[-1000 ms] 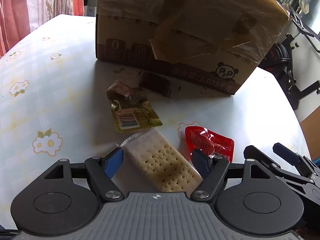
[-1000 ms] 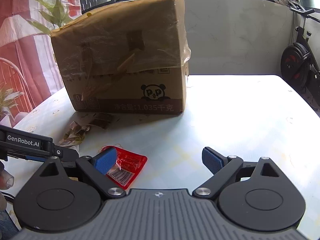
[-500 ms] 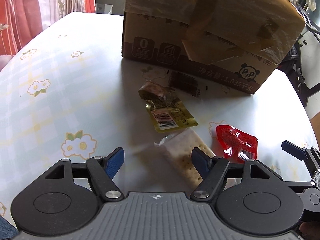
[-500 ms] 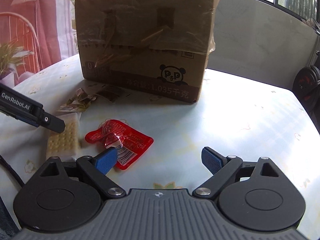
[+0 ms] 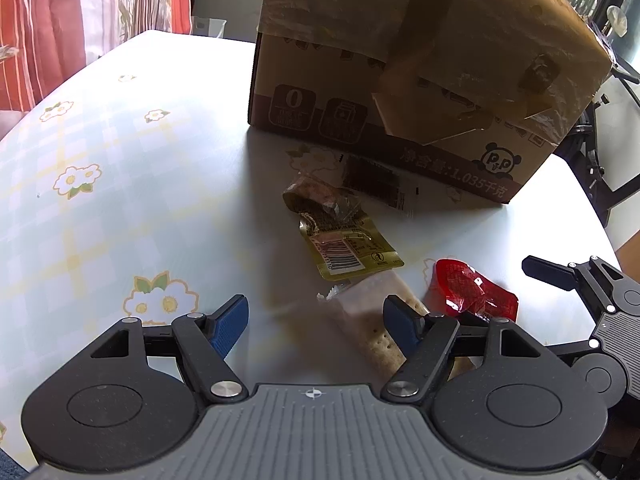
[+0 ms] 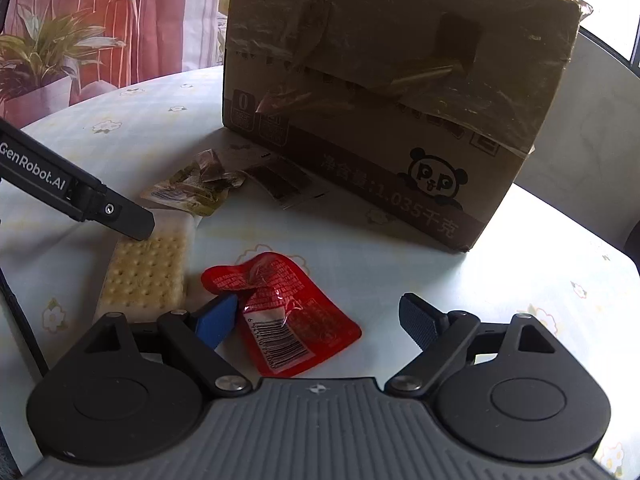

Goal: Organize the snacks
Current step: 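Grasp the cracker pack with the left tool while the right tool grasps the red packet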

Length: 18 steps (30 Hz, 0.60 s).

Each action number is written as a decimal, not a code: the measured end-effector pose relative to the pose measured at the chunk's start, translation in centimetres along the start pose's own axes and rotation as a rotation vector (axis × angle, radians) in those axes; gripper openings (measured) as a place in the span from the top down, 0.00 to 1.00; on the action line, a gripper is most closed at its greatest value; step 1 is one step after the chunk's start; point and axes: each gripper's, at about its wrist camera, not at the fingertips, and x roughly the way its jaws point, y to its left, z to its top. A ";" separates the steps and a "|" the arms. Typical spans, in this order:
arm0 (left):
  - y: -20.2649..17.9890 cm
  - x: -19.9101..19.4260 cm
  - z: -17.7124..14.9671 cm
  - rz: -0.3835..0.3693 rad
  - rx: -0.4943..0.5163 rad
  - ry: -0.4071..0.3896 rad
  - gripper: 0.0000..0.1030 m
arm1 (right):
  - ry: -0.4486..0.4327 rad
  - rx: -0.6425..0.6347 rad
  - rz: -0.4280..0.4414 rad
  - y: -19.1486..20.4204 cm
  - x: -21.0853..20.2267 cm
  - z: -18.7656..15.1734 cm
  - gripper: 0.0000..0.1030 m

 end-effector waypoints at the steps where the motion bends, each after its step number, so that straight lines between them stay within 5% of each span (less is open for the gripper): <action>1: 0.0 0.0 0.0 0.000 -0.003 -0.002 0.25 | 0.001 0.004 -0.003 0.1 0.1 0.1 0.14; 12: -0.3 -0.4 0.0 -0.064 -0.009 0.002 0.31 | -0.020 -0.042 0.132 4.4 -0.5 0.0 0.15; 18: -1.1 -0.3 -0.4 -0.054 0.045 0.020 0.31 | -0.056 -0.044 0.074 3.2 -1.0 0.0 0.16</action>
